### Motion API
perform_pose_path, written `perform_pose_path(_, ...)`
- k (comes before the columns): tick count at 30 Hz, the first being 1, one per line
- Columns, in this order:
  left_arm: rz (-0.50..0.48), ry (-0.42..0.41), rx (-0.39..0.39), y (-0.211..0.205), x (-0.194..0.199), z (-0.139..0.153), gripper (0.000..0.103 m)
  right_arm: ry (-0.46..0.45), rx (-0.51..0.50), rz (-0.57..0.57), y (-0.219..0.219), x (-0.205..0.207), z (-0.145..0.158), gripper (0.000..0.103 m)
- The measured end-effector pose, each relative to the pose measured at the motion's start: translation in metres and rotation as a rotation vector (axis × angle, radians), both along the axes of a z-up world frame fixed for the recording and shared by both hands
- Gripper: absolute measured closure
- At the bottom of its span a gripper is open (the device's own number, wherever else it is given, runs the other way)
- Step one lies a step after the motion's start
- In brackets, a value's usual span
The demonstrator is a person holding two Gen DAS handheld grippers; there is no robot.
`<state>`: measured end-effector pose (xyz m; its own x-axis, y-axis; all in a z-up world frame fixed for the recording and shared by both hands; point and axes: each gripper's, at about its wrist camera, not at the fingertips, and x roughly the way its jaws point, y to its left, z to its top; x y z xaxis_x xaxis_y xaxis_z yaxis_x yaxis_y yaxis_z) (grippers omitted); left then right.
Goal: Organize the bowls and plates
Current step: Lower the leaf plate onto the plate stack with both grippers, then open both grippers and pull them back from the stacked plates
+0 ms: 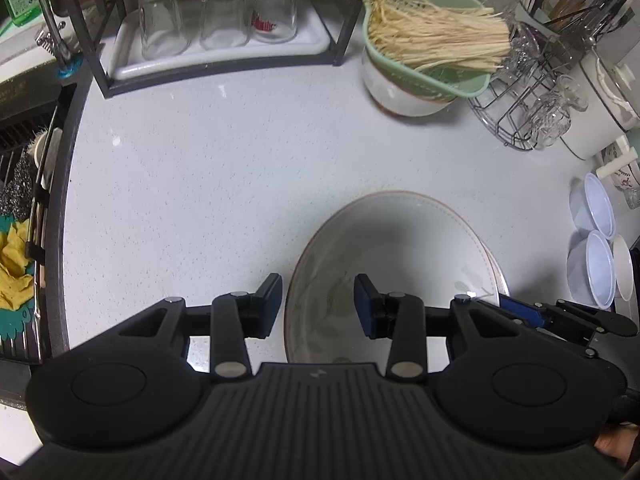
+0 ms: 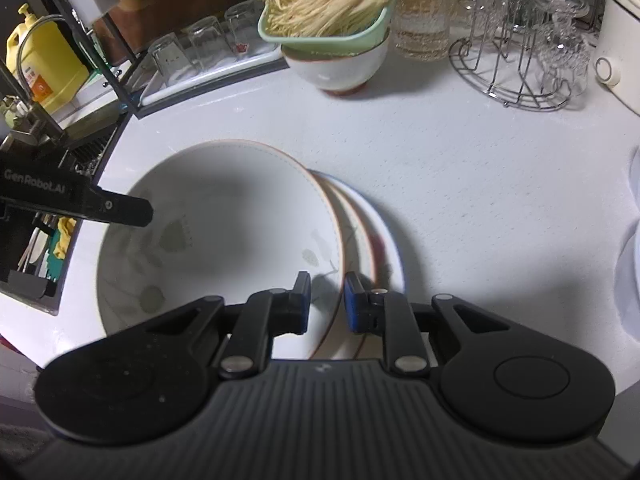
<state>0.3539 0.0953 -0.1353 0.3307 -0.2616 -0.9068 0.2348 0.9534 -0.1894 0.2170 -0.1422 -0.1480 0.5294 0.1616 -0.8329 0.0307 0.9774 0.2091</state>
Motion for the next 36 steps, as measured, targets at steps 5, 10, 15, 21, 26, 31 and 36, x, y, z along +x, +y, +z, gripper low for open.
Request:
perform_pose_path(5,0.028,-0.01,-0.014,-0.007,-0.004,0.004,0.059,-0.005,0.012,0.008,-0.006,-0.004,0.003,0.083)
perform_pose_path(10,0.043,-0.031,-0.013,-0.009,-0.011,0.01,0.059,-0.011,0.009,0.026,-0.007,-0.002,0.007,0.083)
perform_pose_path(15,0.059,-0.041,-0.012,-0.01,-0.018,0.013,0.059,-0.02,-0.001,0.041,-0.01,0.003,0.012,0.083)
perform_pose_path(21,0.07,-0.04,-0.016,-0.012,-0.02,0.013,0.059,-0.019,-0.024,0.045,-0.014,0.009,0.009,0.082)
perform_pose_path(26,0.061,-0.047,-0.015,-0.016,-0.018,0.016,0.059,-0.022,-0.016,0.051,-0.015,0.009,0.009,0.082)
perform_pose_path(31,0.067,-0.071,-0.024,-0.02,-0.021,0.029,0.059,-0.072,0.007,0.051,-0.02,0.006,0.022,0.083)
perform_pose_path(36,0.072,-0.133,-0.035,-0.026,-0.029,0.055,0.059,-0.16,0.015,0.048,-0.026,0.004,0.051,0.083)
